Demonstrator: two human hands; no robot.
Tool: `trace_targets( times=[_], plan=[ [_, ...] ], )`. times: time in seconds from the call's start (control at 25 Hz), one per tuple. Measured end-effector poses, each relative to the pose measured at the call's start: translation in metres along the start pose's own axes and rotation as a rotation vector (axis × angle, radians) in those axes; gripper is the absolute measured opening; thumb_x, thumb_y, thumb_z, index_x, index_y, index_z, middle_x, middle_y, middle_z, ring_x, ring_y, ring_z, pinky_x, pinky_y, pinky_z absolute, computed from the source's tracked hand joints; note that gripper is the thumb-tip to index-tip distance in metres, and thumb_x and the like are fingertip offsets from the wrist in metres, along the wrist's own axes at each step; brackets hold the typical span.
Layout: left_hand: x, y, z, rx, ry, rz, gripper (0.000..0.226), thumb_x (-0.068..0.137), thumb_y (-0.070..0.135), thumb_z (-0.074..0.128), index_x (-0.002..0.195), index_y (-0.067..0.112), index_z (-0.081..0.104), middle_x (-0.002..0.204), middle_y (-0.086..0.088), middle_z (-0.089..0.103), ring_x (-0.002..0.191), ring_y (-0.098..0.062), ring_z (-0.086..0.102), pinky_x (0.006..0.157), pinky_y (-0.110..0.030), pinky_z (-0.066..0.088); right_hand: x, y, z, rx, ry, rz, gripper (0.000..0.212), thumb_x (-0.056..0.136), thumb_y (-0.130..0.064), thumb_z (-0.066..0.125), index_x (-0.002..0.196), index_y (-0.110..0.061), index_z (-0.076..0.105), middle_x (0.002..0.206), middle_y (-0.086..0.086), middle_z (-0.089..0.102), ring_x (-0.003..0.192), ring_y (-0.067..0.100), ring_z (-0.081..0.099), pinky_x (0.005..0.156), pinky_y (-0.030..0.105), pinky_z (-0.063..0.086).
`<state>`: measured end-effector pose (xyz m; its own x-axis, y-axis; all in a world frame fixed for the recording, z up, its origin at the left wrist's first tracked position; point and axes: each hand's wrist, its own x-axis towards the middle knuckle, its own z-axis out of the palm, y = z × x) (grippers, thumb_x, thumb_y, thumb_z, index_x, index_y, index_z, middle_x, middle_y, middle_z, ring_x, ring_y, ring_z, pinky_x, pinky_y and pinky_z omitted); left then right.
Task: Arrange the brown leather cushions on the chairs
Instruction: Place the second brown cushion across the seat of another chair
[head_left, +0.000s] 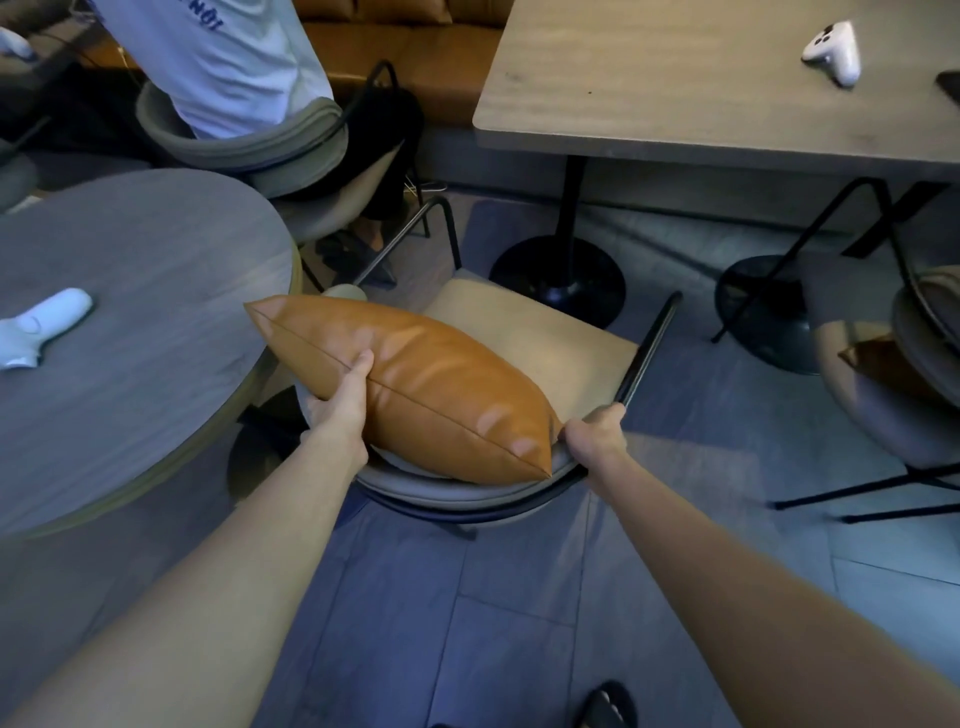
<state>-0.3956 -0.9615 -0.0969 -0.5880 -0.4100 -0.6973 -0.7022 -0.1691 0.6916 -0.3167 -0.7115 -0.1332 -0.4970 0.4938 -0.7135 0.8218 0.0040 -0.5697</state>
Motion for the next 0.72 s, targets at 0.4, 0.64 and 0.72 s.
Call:
trace_targets(
  times=[0.4,0.64,0.72],
  plan=[
    [-0.067,-0.024,0.115,0.016,-0.040,-0.143,0.144,0.047,0.086,0.073,0.160,0.034,0.000,0.161,-0.013,0.030,0.137,-0.043,0.041,0.105,-0.072,0.038,0.032,0.008,-0.080,0.298,0.174,-0.060,0.094,0.071,-0.055,0.048,0.155,-0.030,0.016,0.143,0.018,0.051,0.123,0.043,0.054,0.100,0.058,0.047],
    [-0.087,-0.017,0.164,0.082,-0.125,-0.117,0.120,0.074,0.069,0.075,0.161,0.028,0.002,0.164,-0.013,0.025,0.142,-0.047,0.035,0.104,-0.077,0.036,0.049,0.020,-0.097,0.357,0.114,-0.101,0.082,0.078,-0.056,0.050,0.152,-0.043,0.018,0.140,0.008,0.056,0.121,0.038,0.057,0.102,0.061,0.047],
    [-0.087,-0.013,0.176,0.096,-0.168,-0.089,0.112,0.076,0.064,0.077,0.159,0.026,0.012,0.163,-0.013,0.026,0.142,-0.046,0.035,0.101,-0.078,0.039,0.053,0.017,-0.096,0.352,0.044,-0.084,0.099,0.068,-0.058,0.062,0.153,-0.046,0.011,0.136,0.006,0.055,0.118,0.036,0.057,0.104,0.061,0.046]
  ],
)
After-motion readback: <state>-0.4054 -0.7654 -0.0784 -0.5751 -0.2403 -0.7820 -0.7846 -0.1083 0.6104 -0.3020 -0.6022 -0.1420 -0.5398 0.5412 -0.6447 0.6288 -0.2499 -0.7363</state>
